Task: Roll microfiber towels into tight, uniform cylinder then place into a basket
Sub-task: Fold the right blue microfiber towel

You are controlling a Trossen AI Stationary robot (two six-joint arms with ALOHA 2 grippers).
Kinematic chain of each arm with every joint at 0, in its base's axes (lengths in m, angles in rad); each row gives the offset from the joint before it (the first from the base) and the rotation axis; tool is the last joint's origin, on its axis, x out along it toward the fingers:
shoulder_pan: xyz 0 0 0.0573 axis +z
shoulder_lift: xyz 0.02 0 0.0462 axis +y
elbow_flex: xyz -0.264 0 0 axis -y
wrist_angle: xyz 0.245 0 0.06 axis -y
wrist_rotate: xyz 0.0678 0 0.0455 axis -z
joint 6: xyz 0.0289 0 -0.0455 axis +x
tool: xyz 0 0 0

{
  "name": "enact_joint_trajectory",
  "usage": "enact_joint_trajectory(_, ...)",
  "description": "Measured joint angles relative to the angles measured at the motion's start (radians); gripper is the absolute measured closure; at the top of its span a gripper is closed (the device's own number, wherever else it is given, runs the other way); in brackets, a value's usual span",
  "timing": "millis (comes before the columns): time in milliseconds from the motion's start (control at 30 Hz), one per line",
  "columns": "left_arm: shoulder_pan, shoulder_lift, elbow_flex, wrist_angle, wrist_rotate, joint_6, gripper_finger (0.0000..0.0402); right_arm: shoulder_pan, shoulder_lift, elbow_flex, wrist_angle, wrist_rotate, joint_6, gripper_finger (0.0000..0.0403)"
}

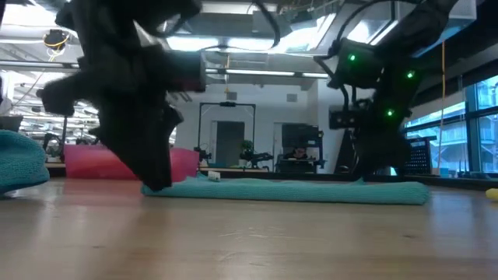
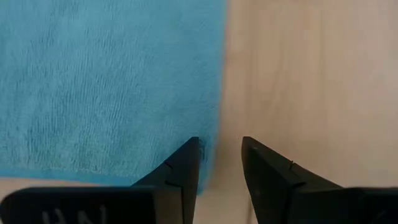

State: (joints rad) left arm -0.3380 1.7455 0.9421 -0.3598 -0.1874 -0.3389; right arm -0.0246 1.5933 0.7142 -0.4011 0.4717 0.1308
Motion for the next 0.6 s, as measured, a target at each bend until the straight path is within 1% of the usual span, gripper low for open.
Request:
enact_joint_trajectory(67, 0.013, 0.005, -0.001, -0.019, -0.005, 0.0, 0.0291, -0.008, 0.011, 0.0, -0.005, -0.071, -0.002, 0.0348)
enact_joint_trajectory(167, 0.041, 0.005, -0.001, -0.038, -0.032, 0.005, 0.0291, -0.009, 0.012, 0.002, -0.009, -0.147, 0.033, 0.0357)
enact_joint_trajectory(267, 0.076, 0.005, -0.001, -0.088, -0.084, 0.008, 0.0291, 0.021, 0.005, 0.004, -0.044, -0.192, 0.107, 0.0368)
enact_joint_trajectory(433, 0.152, 0.004, 0.001, -0.178, -0.185, 0.031, 0.0291, 0.109, -0.013, 0.004, -0.131, -0.216, 0.21, 0.0389)
enact_joint_trajectory(467, 0.168, 0.004, -0.001, -0.183, -0.189, 0.043, 0.0291, 0.13, -0.016, 0.003, -0.142, -0.219, 0.228, 0.0392)
enact_joint_trajectory(500, 0.18, 0.004, 0.0, -0.18, -0.221, 0.064, 0.0292, 0.15, -0.018, 0.003, -0.149, -0.224, 0.244, 0.0395)
enact_joint_trajectory(600, 0.225, 0.005, 0.0, -0.166, -0.262, 0.131, 0.0292, 0.211, -0.022, 0.007, -0.154, -0.249, 0.299, 0.0399)
